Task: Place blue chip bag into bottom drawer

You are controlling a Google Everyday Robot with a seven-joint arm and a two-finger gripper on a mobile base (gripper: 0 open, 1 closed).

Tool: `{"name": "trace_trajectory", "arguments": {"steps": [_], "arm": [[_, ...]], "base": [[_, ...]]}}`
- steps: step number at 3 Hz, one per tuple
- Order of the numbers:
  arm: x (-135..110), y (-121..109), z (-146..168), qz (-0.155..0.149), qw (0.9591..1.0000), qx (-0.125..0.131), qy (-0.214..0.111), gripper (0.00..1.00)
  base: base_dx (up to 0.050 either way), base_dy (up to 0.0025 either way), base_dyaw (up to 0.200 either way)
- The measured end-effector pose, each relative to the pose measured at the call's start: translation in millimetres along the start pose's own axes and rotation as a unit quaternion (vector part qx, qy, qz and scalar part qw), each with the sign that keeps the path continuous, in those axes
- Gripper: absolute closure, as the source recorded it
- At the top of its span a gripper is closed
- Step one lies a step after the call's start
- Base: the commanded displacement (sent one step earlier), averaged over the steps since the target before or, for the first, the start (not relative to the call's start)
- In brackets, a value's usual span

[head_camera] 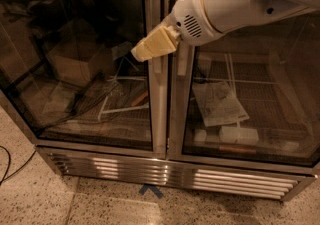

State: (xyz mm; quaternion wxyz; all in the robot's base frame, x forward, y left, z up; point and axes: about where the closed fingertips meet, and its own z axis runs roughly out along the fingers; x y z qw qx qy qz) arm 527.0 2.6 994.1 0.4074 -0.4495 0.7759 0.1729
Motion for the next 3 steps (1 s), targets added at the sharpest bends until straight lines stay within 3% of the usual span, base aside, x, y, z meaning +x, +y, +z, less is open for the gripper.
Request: {"name": "trace_trajectory", "arguments": {"steps": [2, 3], "arm": [[-1.9, -6.5, 10.7, 0.003, 0.9999, -0.003, -0.011, 0.38], [-1.6, -7.3, 12.1, 0.003, 0.9999, -0.004, -0.012, 0.61]], "base": [[0.0, 0.0, 0.0], [0.0, 0.0, 0.0]]}}
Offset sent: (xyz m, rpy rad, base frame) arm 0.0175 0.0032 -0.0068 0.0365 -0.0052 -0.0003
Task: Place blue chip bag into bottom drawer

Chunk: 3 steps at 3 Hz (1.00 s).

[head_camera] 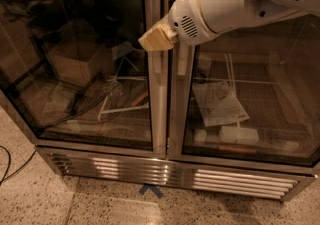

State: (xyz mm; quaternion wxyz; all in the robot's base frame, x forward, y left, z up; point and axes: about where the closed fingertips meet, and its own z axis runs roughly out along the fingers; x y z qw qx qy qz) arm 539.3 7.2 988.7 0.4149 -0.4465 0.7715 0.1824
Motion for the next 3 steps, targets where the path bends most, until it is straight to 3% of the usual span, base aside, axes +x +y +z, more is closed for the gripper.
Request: {"name": "trace_trajectory", "arguments": {"steps": [1, 2, 3], "arm": [[2.5, -0.5, 0.0, 0.001, 1.0, -0.001, -0.001, 0.92], [2.4, -0.5, 0.0, 0.001, 1.0, -0.001, -0.001, 1.0], [2.4, -0.5, 0.0, 0.001, 1.0, -0.001, -0.001, 1.0]], "base": [[0.0, 0.0, 0.0], [0.0, 0.0, 0.0], [0.0, 0.0, 0.0]]}}
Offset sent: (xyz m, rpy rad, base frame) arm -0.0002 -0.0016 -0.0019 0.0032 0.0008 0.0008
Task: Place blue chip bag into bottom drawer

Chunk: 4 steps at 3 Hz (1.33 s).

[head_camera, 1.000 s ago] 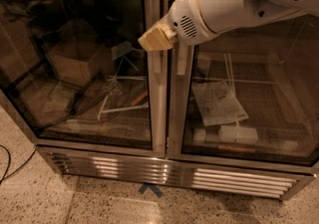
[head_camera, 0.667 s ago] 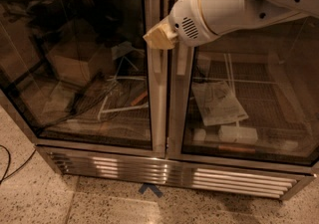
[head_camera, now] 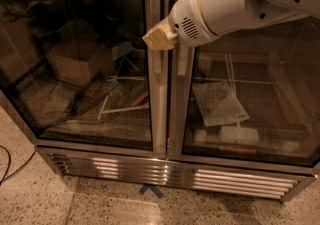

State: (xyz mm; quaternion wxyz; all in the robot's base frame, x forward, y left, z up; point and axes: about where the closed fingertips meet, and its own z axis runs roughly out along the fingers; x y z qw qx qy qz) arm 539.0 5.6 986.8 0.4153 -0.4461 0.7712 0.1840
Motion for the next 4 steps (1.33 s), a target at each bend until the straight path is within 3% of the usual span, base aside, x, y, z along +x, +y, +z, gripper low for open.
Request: {"name": "trace_trajectory", "arguments": {"steps": [2, 4], "arm": [[1.9, -5.1, 0.8, 0.019, 0.9988, 0.043, 0.015, 1.0], [6.4, -17.5, -6.4, 0.054, 0.9931, 0.104, 0.011, 1.0]], "base": [[0.0, 0.0, 0.0], [0.0, 0.0, 0.0]]}}
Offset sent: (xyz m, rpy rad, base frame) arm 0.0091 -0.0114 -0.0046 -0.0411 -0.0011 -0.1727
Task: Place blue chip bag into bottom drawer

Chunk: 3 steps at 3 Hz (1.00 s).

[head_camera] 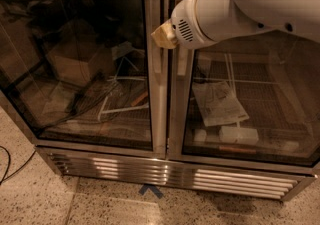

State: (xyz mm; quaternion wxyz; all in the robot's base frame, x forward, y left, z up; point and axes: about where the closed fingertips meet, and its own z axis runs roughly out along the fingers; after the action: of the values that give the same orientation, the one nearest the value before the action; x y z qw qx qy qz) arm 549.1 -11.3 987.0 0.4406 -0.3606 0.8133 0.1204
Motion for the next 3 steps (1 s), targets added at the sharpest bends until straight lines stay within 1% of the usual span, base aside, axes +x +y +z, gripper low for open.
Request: {"name": "trace_trajectory", "arguments": {"steps": [1, 3], "arm": [[-0.1, -4.1, -3.1, 0.008, 0.9997, 0.022, -0.005, 1.0], [-13.4, -8.9, -6.0, -0.009, 0.9974, 0.064, -0.032, 1.0]], "base": [[0.0, 0.0, 0.0], [0.0, 0.0, 0.0]]}}
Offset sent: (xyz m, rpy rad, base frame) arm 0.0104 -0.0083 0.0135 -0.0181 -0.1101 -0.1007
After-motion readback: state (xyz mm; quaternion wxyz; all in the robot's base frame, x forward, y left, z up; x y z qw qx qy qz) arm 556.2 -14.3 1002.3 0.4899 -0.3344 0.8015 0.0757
